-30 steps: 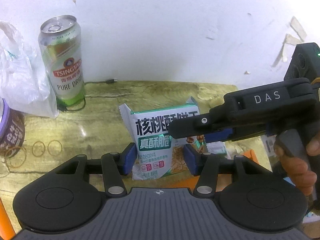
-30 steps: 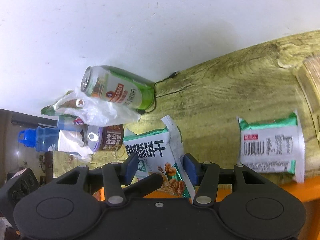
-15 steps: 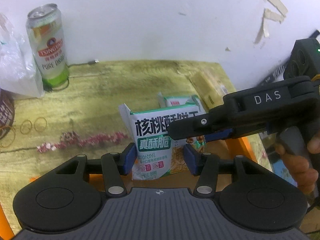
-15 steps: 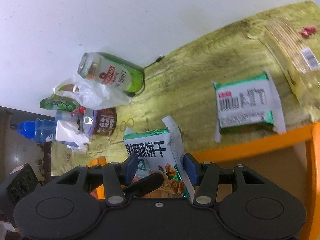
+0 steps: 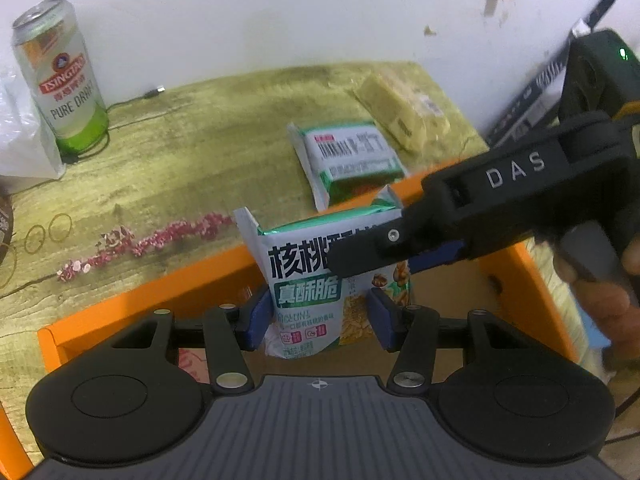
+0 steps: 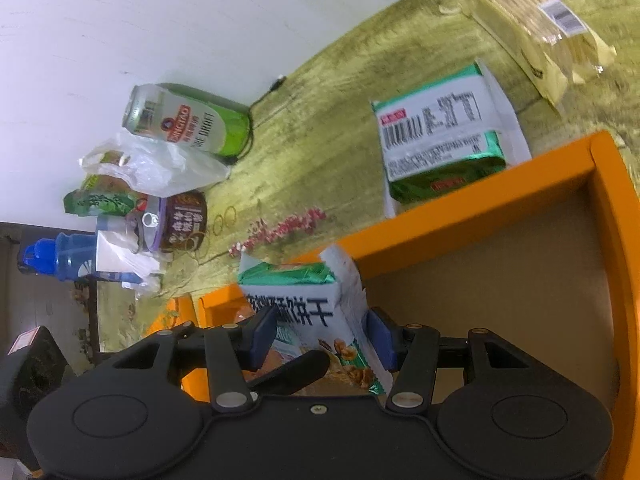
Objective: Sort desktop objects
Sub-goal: 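Lift the walnut biscuit packet with both grippers and carry it over the orange tray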
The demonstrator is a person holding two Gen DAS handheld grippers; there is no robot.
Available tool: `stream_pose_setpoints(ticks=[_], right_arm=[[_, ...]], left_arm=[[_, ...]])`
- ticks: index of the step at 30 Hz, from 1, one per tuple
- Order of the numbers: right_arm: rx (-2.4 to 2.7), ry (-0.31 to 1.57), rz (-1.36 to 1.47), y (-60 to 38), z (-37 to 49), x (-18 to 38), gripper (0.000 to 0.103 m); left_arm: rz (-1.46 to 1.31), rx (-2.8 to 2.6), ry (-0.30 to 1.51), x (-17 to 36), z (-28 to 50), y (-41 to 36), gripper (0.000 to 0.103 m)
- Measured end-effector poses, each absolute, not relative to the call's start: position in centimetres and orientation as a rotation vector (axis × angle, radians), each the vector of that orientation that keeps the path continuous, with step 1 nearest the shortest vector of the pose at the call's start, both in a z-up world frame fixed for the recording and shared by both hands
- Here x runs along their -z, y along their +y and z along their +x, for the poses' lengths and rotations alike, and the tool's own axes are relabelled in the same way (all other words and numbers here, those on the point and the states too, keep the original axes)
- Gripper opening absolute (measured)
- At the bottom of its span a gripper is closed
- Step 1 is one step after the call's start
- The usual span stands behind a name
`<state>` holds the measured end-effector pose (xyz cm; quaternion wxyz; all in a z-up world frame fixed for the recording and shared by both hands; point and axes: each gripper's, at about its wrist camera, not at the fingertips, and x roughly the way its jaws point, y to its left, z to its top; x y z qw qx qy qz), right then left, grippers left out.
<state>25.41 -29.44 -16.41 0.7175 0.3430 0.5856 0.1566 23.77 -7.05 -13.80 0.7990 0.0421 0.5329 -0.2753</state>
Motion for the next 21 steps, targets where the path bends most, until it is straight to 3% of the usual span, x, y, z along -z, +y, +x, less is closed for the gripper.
stream_pose_setpoints(ticks=[21], right_arm=[[-0.358, 1.353, 0.76, -30.2, 24.8, 18.3, 0.05]], left_arm=[[0.193, 0.621, 1.195, 15.2, 22.5, -9.2, 0.053]])
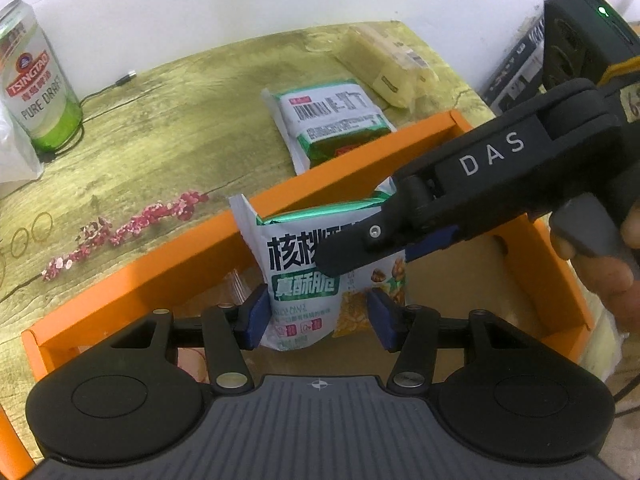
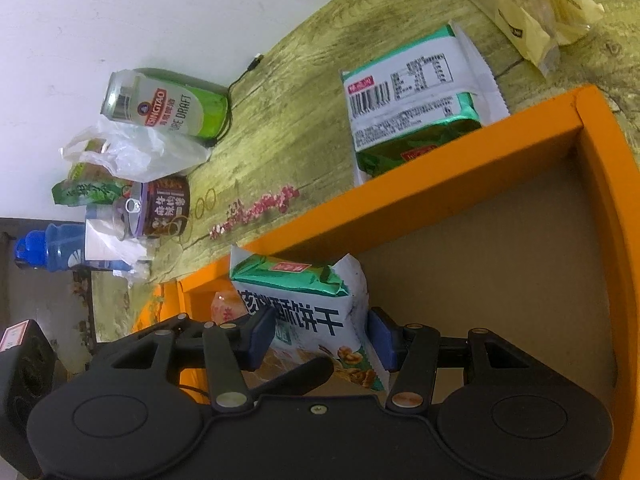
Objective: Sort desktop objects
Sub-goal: 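Lift the walnut biscuit packet with both grippers and carry it over the orange tray, then lower the packet into the orange tray and open both grippers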
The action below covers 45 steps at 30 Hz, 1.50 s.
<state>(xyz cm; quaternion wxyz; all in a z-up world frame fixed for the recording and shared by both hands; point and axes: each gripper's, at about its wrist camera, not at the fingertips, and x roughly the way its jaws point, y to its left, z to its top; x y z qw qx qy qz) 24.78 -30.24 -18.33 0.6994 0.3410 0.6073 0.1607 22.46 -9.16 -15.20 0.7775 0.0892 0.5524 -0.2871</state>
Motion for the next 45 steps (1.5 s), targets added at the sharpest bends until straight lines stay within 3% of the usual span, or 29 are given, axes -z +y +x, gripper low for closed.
stream_pose_setpoints(ticks=[13, 31, 45], right_arm=[[-0.34, 1.396, 0.737, -30.4, 25.3, 19.5, 0.05], [-0.323, 1.378, 0.711, -30.5, 25.0, 18.6, 0.055], [-0.332, 1.366, 0.669, -31.0, 24.3, 18.2, 0.058]], left_arm=[[0.214, 0.631, 1.233, 16.4, 22.4, -10.0, 0.054], [0.245, 0.656, 1.243, 16.5, 22.2, -9.8, 0.072], [0.257, 0.694, 1.237, 15.6, 21.6, -9.7, 0.074]])
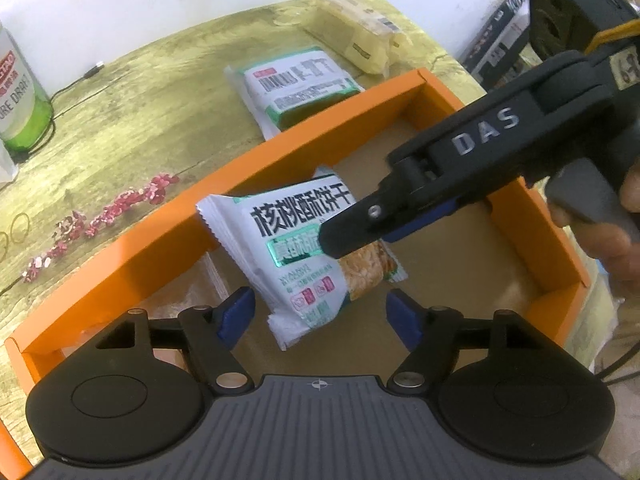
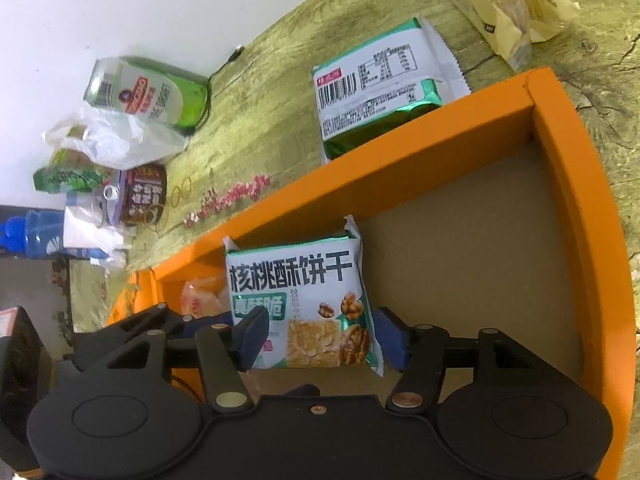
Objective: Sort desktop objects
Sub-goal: 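Lower the packet into the orange tray and open both grippers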
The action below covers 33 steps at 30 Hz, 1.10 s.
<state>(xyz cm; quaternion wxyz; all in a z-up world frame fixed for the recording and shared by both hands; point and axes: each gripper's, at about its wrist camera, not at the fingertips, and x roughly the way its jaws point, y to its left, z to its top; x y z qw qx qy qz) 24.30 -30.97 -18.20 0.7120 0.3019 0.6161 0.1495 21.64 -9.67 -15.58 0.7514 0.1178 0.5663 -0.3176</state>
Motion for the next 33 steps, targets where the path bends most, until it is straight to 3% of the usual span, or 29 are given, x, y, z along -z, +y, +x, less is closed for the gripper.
stream_pose_setpoints(ticks=[6, 19, 23, 33], right_arm=[[-0.336, 1.358, 0.616, -30.6, 24.3, 17.9, 0.052], [-0.325, 1.334, 0.543, -30.7, 24.1, 17.2, 0.052], [-0.308, 1.332, 0.555, -31.3, 24.0, 17.2, 0.052], [-0.33, 1.366, 0.566, -31.1, 24.1, 18.2, 0.052]], left_arm=[[0.284, 0.708, 1.247, 15.8, 21.4, -10.0, 0.076], [0.338, 0.757, 1.285, 16.8, 20.9, -11.0, 0.077], [0.323, 0.745, 1.273, 16.5, 21.0, -10.3, 0.084], [0.319, 0.752, 1.263, 16.8, 21.6, -10.7, 0.086]])
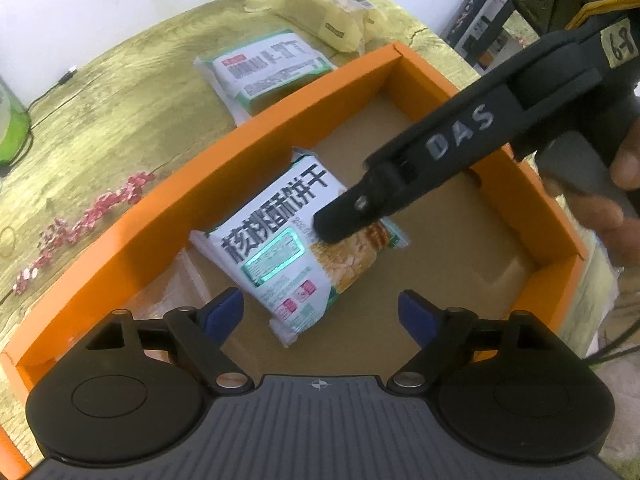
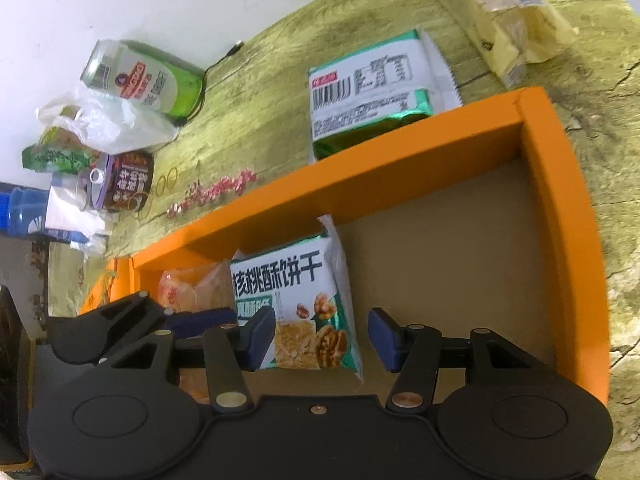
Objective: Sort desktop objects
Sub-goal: 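Lower the packet into the orange tray and open both grippers, then withdraw both grippers up from the tray beside the wrapped cakes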
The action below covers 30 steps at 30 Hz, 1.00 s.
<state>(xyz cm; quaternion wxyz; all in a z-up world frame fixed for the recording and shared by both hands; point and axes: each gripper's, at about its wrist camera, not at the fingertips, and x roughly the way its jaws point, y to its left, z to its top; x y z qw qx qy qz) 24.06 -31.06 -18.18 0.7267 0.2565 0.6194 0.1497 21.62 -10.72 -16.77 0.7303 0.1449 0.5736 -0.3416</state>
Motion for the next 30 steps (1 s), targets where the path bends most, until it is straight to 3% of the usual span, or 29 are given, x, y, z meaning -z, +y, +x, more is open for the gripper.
stream_pose_setpoints(ticks=[12, 24, 30], right_arm=[[-0.313, 1.338, 0.592, -30.9, 24.6, 18.3, 0.052], [-0.327, 1.254, 0.781, -32.3, 22.8, 16.0, 0.054], [-0.367, 1.327, 0.754, -28.0, 23.1, 16.5, 0.055]], left_arm=[[0.297, 0.721, 1.239, 16.3, 22.0, -10.1, 0.086], [0.194, 0.521, 1.224, 13.6, 19.0, -1.7, 0.089], [0.126, 0.487, 1.257, 13.6, 18.2, 0.7, 0.089]])
